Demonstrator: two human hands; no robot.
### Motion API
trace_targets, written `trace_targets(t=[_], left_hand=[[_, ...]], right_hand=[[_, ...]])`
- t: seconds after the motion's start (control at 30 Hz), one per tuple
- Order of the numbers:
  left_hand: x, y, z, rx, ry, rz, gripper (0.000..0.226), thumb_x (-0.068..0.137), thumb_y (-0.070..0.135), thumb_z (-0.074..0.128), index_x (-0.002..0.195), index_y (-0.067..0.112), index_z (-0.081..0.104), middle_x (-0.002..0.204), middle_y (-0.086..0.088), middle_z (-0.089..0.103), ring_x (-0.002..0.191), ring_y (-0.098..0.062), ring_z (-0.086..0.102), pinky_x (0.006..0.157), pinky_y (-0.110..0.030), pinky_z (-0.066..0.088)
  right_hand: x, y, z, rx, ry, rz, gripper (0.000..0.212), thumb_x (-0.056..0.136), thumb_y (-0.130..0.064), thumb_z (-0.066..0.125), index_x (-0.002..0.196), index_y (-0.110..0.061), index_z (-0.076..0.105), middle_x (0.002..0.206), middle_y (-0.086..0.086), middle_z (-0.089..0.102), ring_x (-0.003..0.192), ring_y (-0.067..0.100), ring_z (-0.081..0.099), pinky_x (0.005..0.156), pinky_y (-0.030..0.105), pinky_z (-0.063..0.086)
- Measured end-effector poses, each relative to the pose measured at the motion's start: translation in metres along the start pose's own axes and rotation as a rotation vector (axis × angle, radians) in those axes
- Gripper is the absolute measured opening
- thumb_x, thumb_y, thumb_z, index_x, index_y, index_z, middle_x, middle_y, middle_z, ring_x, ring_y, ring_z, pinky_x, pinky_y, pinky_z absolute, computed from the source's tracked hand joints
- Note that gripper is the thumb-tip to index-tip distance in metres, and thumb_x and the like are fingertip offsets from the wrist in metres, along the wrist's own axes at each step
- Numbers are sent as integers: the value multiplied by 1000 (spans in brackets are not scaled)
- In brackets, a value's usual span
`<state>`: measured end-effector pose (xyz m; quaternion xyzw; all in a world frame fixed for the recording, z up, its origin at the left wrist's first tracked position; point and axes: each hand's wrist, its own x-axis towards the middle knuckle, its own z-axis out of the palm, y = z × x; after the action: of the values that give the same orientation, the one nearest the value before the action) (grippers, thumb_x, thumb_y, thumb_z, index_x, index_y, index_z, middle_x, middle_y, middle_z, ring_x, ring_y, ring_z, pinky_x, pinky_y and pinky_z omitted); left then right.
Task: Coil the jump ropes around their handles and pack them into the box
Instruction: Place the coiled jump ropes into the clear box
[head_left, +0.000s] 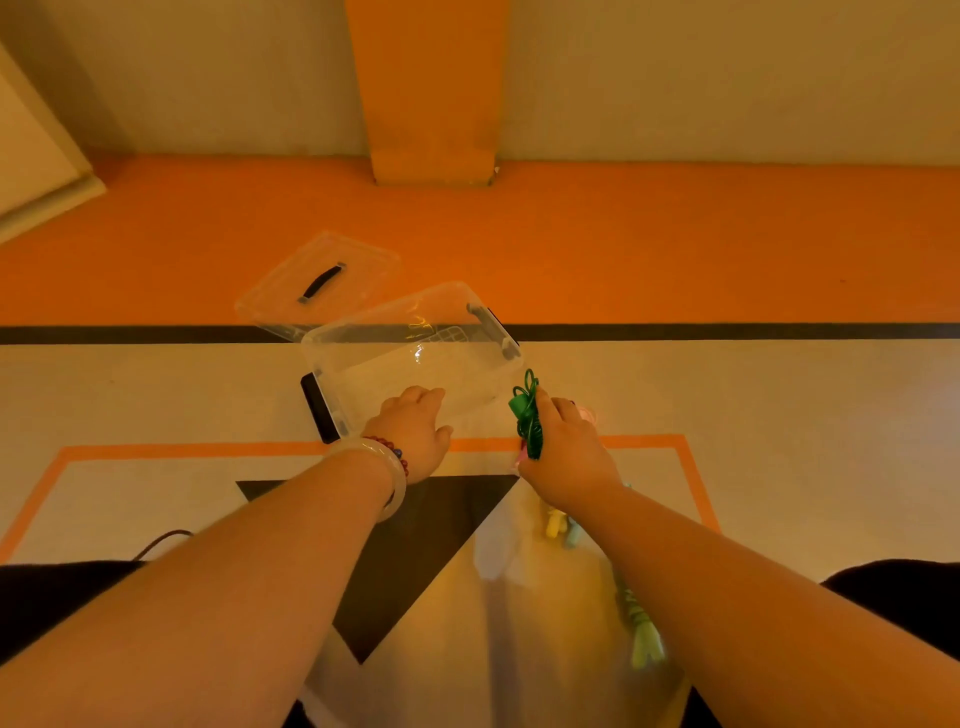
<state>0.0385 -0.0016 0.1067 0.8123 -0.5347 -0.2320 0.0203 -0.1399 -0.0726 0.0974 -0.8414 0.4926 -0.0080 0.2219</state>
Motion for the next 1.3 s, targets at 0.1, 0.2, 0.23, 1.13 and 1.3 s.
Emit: trace_targets(t=[0.1, 0.2, 0.23, 1.13, 1.3], left_hand=[[15, -11, 7, -8, 24, -23, 55, 102, 34, 37, 152, 22, 17, 156, -3, 20, 139, -30, 26, 108, -42, 33], [34, -23, 13, -38, 62, -66, 56, 101, 34, 38, 152, 22, 17, 157, -4, 19, 139, -30, 24, 109, -43, 34], [41, -27, 15, -40, 71, -82, 57, 101, 35, 38, 152, 23, 16, 157, -4, 18, 140, -30, 23, 109, -43, 33], [154, -90, 69, -38, -93, -169, 62, 102, 43, 31, 154, 27, 0, 162, -3, 5, 148, -25, 9, 118, -42, 19], [166, -88, 75, -107, -252, -164, 48, 105, 36, 26, 149, 18, 27, 150, -11, 37, 133, -30, 39, 108, -41, 34]], right_hand=[[15, -2, 5, -19, 6, 10, 83, 87, -26, 63, 153, -20, 13, 148, 4, 33, 129, 28, 36, 101, 38, 41], [32, -6, 11, -28, -13, 10, 83, 87, -24, 62, 153, -22, 12, 147, 2, 32, 128, 27, 38, 97, 37, 42], [37, -7, 14, -31, -20, 12, 83, 87, -24, 62, 153, -22, 12, 148, 2, 32, 128, 27, 38, 97, 36, 42], [166, -32, 76, 17, -94, -68, 87, 84, -21, 63, 153, -21, 10, 155, 1, 21, 130, 29, 35, 105, 41, 38], [172, -25, 81, 16, -105, -76, 86, 85, -21, 63, 153, -22, 11, 154, -1, 21, 130, 27, 35, 105, 40, 39]])
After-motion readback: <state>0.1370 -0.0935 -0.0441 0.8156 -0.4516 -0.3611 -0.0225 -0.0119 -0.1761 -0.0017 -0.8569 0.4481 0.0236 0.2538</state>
